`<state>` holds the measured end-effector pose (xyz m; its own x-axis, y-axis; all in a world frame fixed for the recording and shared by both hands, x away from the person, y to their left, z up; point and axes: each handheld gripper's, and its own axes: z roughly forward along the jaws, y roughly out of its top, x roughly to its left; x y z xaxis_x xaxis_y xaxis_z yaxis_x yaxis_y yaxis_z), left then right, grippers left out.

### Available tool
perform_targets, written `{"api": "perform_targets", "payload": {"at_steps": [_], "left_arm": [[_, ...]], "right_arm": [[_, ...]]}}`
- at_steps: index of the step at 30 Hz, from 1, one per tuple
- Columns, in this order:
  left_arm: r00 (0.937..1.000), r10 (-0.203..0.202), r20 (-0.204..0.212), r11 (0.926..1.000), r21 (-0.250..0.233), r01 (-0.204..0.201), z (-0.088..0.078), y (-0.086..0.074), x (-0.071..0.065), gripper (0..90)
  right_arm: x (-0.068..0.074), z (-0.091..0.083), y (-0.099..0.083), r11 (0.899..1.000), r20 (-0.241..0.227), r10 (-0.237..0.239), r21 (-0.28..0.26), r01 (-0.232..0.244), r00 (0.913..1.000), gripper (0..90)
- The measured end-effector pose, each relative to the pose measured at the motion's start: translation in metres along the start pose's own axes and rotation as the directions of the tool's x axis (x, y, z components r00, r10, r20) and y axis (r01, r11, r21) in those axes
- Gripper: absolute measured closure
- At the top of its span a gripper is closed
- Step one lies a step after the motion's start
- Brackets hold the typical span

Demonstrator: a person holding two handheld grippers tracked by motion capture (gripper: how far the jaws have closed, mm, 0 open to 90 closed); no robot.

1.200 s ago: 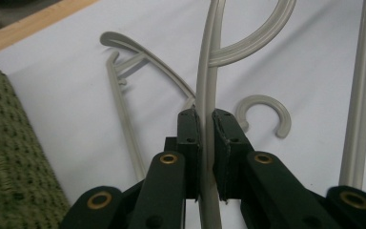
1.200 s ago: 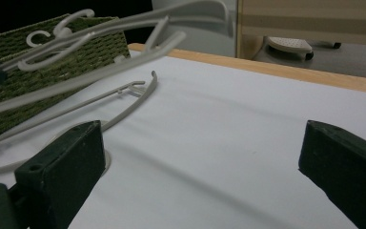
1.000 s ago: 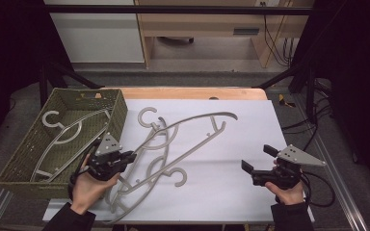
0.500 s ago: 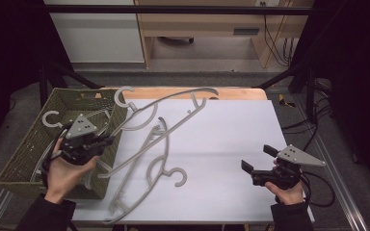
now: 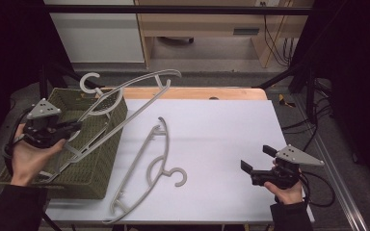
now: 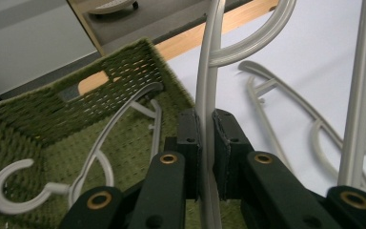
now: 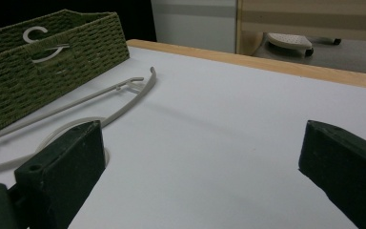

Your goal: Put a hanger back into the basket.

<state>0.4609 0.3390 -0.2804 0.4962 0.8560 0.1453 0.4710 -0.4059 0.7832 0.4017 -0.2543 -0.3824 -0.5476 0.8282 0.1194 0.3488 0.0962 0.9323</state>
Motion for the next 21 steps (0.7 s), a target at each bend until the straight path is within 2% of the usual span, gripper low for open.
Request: {"api": "perform_targets", "payload": {"at_steps": [2,3,5,6,7,10,11,12,16,21], "left_arm": [[0.9997,-0.010,-0.021,0.9999,0.009,0.010,0.000,-0.005,0.010,82.1],[0.9997,-0.010,-0.021,0.9999,0.009,0.010,0.000,-0.005,0.010,82.2],[0.9984,-0.033,-0.046,0.9993,0.015,0.034,0.000,-0.014,0.025,82.2],[0.9984,-0.033,-0.046,0.9993,0.015,0.034,0.000,-0.014,0.025,82.1],[0.9969,-0.047,-0.063,0.9986,0.021,0.049,0.000,-0.021,0.034,82.1],[0.9939,-0.072,-0.084,0.9969,0.026,0.074,0.001,-0.031,0.046,82.1],[0.9939,-0.072,-0.084,0.9969,0.026,0.074,0.001,-0.031,0.046,82.1],[0.9926,-0.076,-0.095,0.9959,0.041,0.080,0.000,-0.037,0.053,82.1],[0.9898,-0.059,-0.130,0.9949,0.073,0.068,-0.002,-0.044,0.065,82.1],[0.9880,-0.060,-0.142,0.9942,0.080,0.072,-0.004,-0.052,0.078,82.1]], "right_arm": [[-0.001,0.000,0.000,1.000,-0.001,0.000,0.002,0.000,1.0000,1.9],[0.000,0.000,0.000,1.000,0.002,0.003,0.000,-0.003,1.0000,1.8],[-0.001,0.000,0.000,1.000,0.002,0.002,0.000,-0.002,1.0000,1.8],[-0.001,0.000,0.000,1.000,0.002,0.002,0.000,-0.002,1.0000,1.8],[-0.001,0.000,0.000,1.000,0.001,0.001,0.003,-0.001,1.0000,1.8],[-0.001,0.000,0.000,1.000,0.000,0.001,0.003,-0.001,1.0000,1.8],[-0.001,0.000,0.000,1.000,0.000,0.001,0.002,-0.001,1.0000,1.8],[-0.001,0.000,0.000,1.000,0.000,0.001,0.003,-0.001,1.0000,1.8],[-0.001,0.001,-0.001,1.000,0.004,0.005,0.006,-0.005,1.0000,1.7],[-0.002,0.002,-0.001,1.000,0.003,0.005,0.007,-0.005,1.0000,1.7]]}}
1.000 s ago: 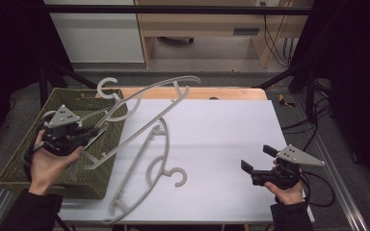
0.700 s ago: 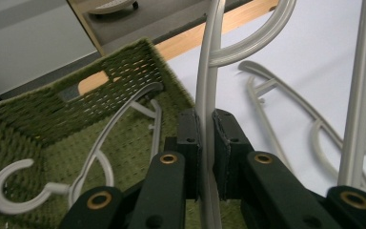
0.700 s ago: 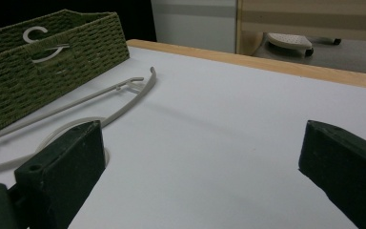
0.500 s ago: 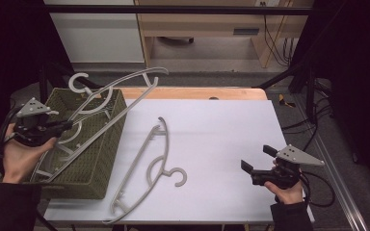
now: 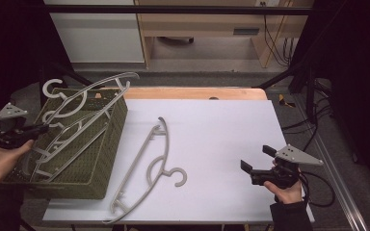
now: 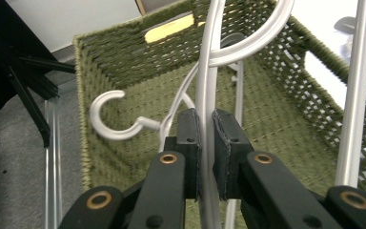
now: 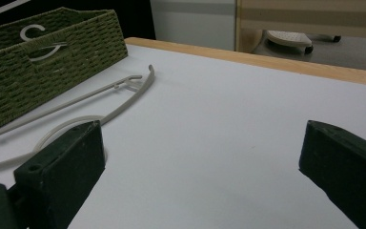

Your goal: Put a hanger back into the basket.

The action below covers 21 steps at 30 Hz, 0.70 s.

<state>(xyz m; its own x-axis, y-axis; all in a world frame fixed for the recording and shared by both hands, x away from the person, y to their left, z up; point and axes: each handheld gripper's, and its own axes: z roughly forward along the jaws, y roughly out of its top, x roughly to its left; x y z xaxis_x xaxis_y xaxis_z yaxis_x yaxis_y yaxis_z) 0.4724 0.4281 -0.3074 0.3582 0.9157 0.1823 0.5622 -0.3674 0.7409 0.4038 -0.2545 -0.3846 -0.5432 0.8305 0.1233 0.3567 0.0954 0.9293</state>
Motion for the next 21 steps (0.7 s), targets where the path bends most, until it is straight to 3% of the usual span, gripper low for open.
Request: {"api": "perform_targets", "payload": {"at_steps": [11,16,21], "left_arm": [[0.9996,-0.019,-0.018,0.9993,0.032,0.020,0.007,-0.017,0.018,82.1],[0.9983,-0.010,-0.058,0.9975,0.070,0.014,0.010,-0.023,0.023,82.1],[0.9965,-0.027,-0.079,0.9961,0.082,0.033,0.011,-0.031,0.030,82.1]], "right_arm": [[0.000,0.000,0.000,1.000,-0.005,0.001,0.000,-0.001,1.0000,1.7],[-0.001,0.000,0.000,1.000,0.001,-0.001,0.005,0.001,1.0000,1.7],[0.000,0.000,0.000,1.000,0.000,0.000,0.005,0.000,1.0000,1.7]]}}
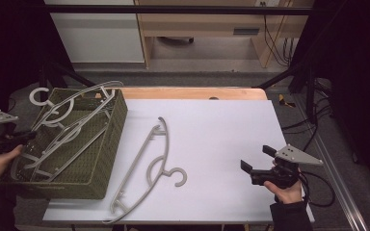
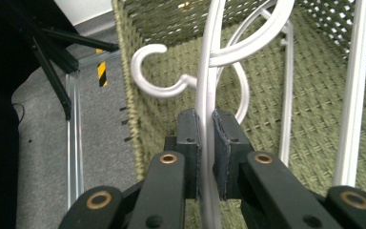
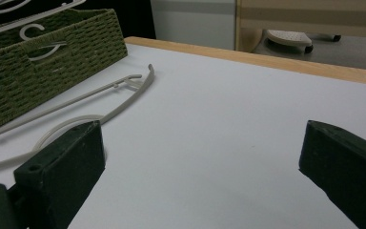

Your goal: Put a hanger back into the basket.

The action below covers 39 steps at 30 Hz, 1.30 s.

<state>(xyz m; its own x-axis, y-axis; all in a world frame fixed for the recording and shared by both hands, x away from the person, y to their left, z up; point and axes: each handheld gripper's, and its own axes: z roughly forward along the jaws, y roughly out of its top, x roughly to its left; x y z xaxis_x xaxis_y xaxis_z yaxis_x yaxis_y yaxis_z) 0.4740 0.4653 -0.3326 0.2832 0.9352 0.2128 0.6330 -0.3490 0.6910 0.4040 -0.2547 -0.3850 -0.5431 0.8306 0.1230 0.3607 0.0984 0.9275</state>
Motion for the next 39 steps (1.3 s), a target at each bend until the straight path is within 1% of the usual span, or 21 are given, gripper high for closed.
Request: {"api": "perform_targets", "payload": {"at_steps": [2,3,4,8,9,11,12,15,17,18,19,21,22,26,28,29,32,35,37,38,39], "left_arm": [[1.0000,0.000,-0.010,0.9999,0.017,0.000,0.001,-0.003,0.002,82.1],[1.0000,0.000,-0.010,0.9999,0.017,0.000,0.001,-0.003,0.002,82.1],[0.9999,0.001,-0.014,0.9994,0.033,0.000,0.003,-0.006,0.005,82.1],[0.9996,-0.001,-0.029,0.9994,0.035,0.002,0.005,-0.009,0.006,82.0],[0.9995,0.003,-0.030,0.9992,0.039,-0.002,0.006,-0.009,0.005,82.0],[0.9985,0.029,-0.046,0.9980,0.058,-0.026,0.008,-0.009,0.003,82.0],[0.9981,0.033,-0.052,0.9977,0.061,-0.030,0.009,-0.009,0.002,82.0],[0.9985,0.025,-0.049,0.9981,0.057,-0.022,0.011,-0.012,0.002,82.0],[0.9974,0.037,-0.063,0.9977,0.060,-0.033,0.012,-0.014,0.002,82.0],[0.9968,0.037,-0.070,0.9975,0.063,-0.032,0.013,-0.015,0.002,82.0],[0.9965,0.036,-0.076,0.9973,0.067,-0.031,0.014,-0.016,0.003,82.0],[0.9935,0.059,-0.098,0.9943,0.095,-0.050,0.016,-0.018,0.002,81.9],[0.9928,0.061,-0.103,0.9937,0.100,-0.051,0.017,-0.019,0.001,81.9],[0.9958,0.061,-0.067,0.9944,0.090,-0.055,0.023,-0.021,-0.005,81.7],[0.9958,0.063,-0.066,0.9934,0.100,-0.057,0.026,-0.021,-0.011,81.7],[0.9954,0.072,-0.064,0.9919,0.109,-0.065,0.028,-0.021,-0.013,81.7],[0.9910,0.110,-0.077,0.9865,0.130,-0.099,0.029,-0.019,-0.020,81.7],[0.9928,0.094,-0.074,0.9879,0.131,-0.083,0.029,-0.019,-0.021,81.6],[0.9952,0.077,-0.060,0.9866,0.149,-0.067,0.031,-0.019,-0.019,81.3],[0.9972,0.059,-0.046,0.9839,0.171,-0.050,0.032,-0.019,-0.017,81.2],[0.9972,0.059,-0.046,0.9839,0.171,-0.050,0.032,-0.019,-0.017,79.8]], "right_arm": [[0.000,0.000,0.000,1.000,0.001,0.000,0.000,0.000,1.0000,1.7],[0.000,0.000,0.000,1.000,0.000,-0.001,0.000,0.001,1.0000,1.7],[0.000,0.000,0.000,1.000,0.001,0.000,0.000,0.000,1.0000,1.7],[-0.001,-0.001,0.000,1.000,0.002,0.000,-0.001,0.000,1.0000,1.7],[-0.001,-0.001,0.000,1.000,0.000,0.000,0.000,0.000,1.0000,1.7],[0.000,0.000,0.000,1.000,0.002,0.000,0.001,0.000,1.0000,1.7],[0.000,0.000,0.000,1.000,0.001,0.000,0.000,0.000,1.0000,1.7],[0.000,0.000,0.000,1.000,0.000,0.001,0.001,-0.001,1.0000,1.7],[-0.001,-0.001,0.000,1.000,0.002,-0.001,-0.001,0.001,1.0000,1.7],[-0.001,-0.001,0.000,1.000,0.001,0.000,-0.001,0.000,1.0000,1.7],[0.000,0.000,0.000,1.000,0.000,0.001,0.001,-0.001,1.0000,1.7],[0.000,0.000,0.000,1.000,-0.001,0.004,-0.002,-0.004,1.0000,1.7],[0.000,0.001,0.000,1.000,-0.001,0.005,-0.001,-0.005,1.0000,1.7],[0.000,0.000,0.000,1.000,0.002,0.003,-0.001,-0.003,1.0000,1.7],[0.000,0.000,0.000,1.000,0.002,0.004,-0.001,-0.004,1.0000,1.7],[0.000,0.000,0.000,1.000,0.002,0.002,-0.001,-0.002,1.0000,1.7],[0.000,0.001,0.000,1.000,0.000,0.002,-0.002,-0.002,1.0000,1.7],[0.000,0.000,0.000,1.000,0.002,0.002,-0.002,-0.002,1.0000,1.7],[0.000,0.000,0.000,1.000,0.003,0.000,-0.003,0.000,1.0000,1.7],[0.000,0.000,0.000,1.000,0.001,0.000,-0.003,0.000,1.0000,1.7],[0.000,0.000,0.000,1.000,0.001,0.000,-0.003,0.000,1.0000,1.7]]}}
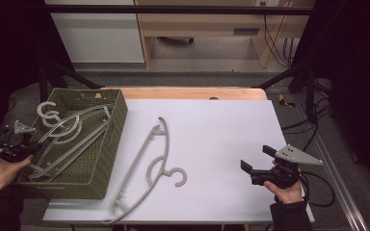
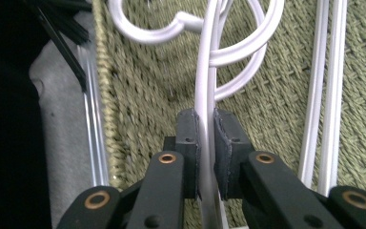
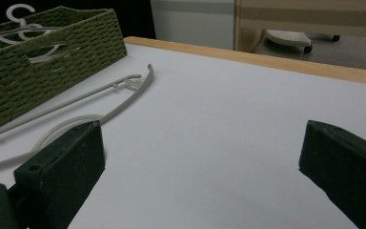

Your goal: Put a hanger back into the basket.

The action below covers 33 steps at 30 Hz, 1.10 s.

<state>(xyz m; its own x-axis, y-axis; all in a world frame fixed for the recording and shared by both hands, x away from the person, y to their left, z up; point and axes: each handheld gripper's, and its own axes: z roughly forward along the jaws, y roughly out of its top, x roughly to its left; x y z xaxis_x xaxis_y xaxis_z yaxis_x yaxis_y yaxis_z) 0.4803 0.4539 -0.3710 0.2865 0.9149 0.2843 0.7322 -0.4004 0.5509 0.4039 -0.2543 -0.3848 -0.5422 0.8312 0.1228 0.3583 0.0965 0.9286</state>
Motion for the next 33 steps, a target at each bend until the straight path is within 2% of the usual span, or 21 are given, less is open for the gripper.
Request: {"api": "perform_targets", "payload": {"at_steps": [2,3,4,6,9,11,13,17,19,21,23,25,27,28,29,30,32,33], "left_arm": [[0.9998,-0.014,0.017,0.9995,0.027,0.014,0.002,0.001,0.001,78.5],[0.9992,-0.023,0.031,0.9981,0.057,0.021,0.004,0.001,0.002,76.4],[0.9997,-0.011,0.022,0.9974,0.072,0.009,0.005,0.000,0.001,74.5],[0.9994,-0.018,0.030,0.9983,0.055,0.016,0.004,-0.001,0.001,73.8],[0.9966,-0.043,0.071,0.9984,0.039,0.040,-0.001,-0.004,0.004,71.0],[0.9921,-0.062,0.109,0.9972,0.048,0.057,-0.003,-0.006,0.006,72.2],[0.9869,-0.064,0.149,0.9974,0.043,0.058,-0.005,-0.007,0.006,74.2],[0.9904,-0.053,0.128,0.9984,-0.014,0.055,-0.010,-0.007,0.001,69.6],[0.9869,-0.055,0.152,0.9956,-0.067,0.065,-0.017,-0.005,-0.002,67.5],[0.9858,-0.051,0.160,0.9911,-0.113,0.070,-0.023,-0.002,-0.008,63.1],[0.9828,-0.054,0.177,0.9795,-0.182,0.087,-0.030,0.001,-0.016,57.9],[0.9791,-0.054,0.196,0.9687,-0.227,0.099,-0.037,0.004,-0.023,53.1],[0.9760,-0.046,0.213,0.9541,-0.280,0.106,-0.044,0.008,-0.033,49.8],[0.9744,-0.038,0.222,0.9508,-0.292,0.104,-0.046,0.009,-0.037,47.2],[0.9725,-0.022,0.232,0.9431,-0.318,0.097,-0.049,0.011,-0.044,45.3],[0.9720,-0.008,0.235,0.9390,-0.332,0.088,-0.051,0.012,-0.048,42.1],[0.9676,0.013,0.252,0.9245,-0.372,0.084,-0.057,0.014,-0.059,39.1],[0.9634,0.022,0.267,0.9131,-0.398,0.090,-0.059,0.016,-0.065,38.1]], "right_arm": [[0.000,0.000,0.000,1.000,0.000,-0.001,-0.001,0.001,1.0000,1.7],[0.000,-0.001,0.000,1.000,-0.003,0.001,-0.002,-0.001,1.0000,1.7],[0.000,-0.001,0.000,1.000,-0.003,0.001,-0.002,-0.001,1.0000,1.7],[-0.001,-0.001,0.000,1.000,0.003,0.001,0.000,-0.001,1.0000,1.7],[-0.001,-0.001,0.000,1.000,0.001,0.004,-0.001,-0.004,1.0000,1.7],[0.000,-0.001,0.000,1.000,0.003,0.002,0.000,-0.002,1.0000,1.7],[0.000,-0.001,0.000,1.000,0.003,0.003,0.000,-0.003,1.0000,1.7],[-0.001,-0.002,0.001,1.000,0.002,-0.001,-0.002,0.001,1.0000,1.7],[-0.001,-0.002,0.001,1.000,0.001,0.000,-0.002,0.000,1.0000,1.7],[-0.001,-0.003,0.001,1.000,0.003,0.001,-0.005,-0.001,1.0000,1.7],[-0.001,-0.003,0.001,1.000,0.006,0.002,-0.007,-0.002,1.0000,1.7],[-0.001,-0.003,0.001,1.000,0.002,0.003,-0.008,-0.003,1.0000,1.7],[-0.001,-0.004,0.001,1.000,0.004,0.003,-0.010,-0.003,1.0000,1.7],[-0.001,-0.004,0.001,1.000,0.004,0.000,-0.009,0.000,1.0000,1.7],[-0.001,-0.004,0.002,1.000,0.005,0.001,-0.009,-0.001,1.0000,1.7],[-0.001,-0.004,0.002,1.000,0.005,0.001,-0.011,0.000,1.0000,1.7],[0.000,-0.005,0.002,1.000,0.003,0.001,-0.012,-0.001,1.0000,1.7],[-0.001,-0.005,0.002,1.000,0.004,0.000,-0.012,0.000,1.0000,1.7]]}}
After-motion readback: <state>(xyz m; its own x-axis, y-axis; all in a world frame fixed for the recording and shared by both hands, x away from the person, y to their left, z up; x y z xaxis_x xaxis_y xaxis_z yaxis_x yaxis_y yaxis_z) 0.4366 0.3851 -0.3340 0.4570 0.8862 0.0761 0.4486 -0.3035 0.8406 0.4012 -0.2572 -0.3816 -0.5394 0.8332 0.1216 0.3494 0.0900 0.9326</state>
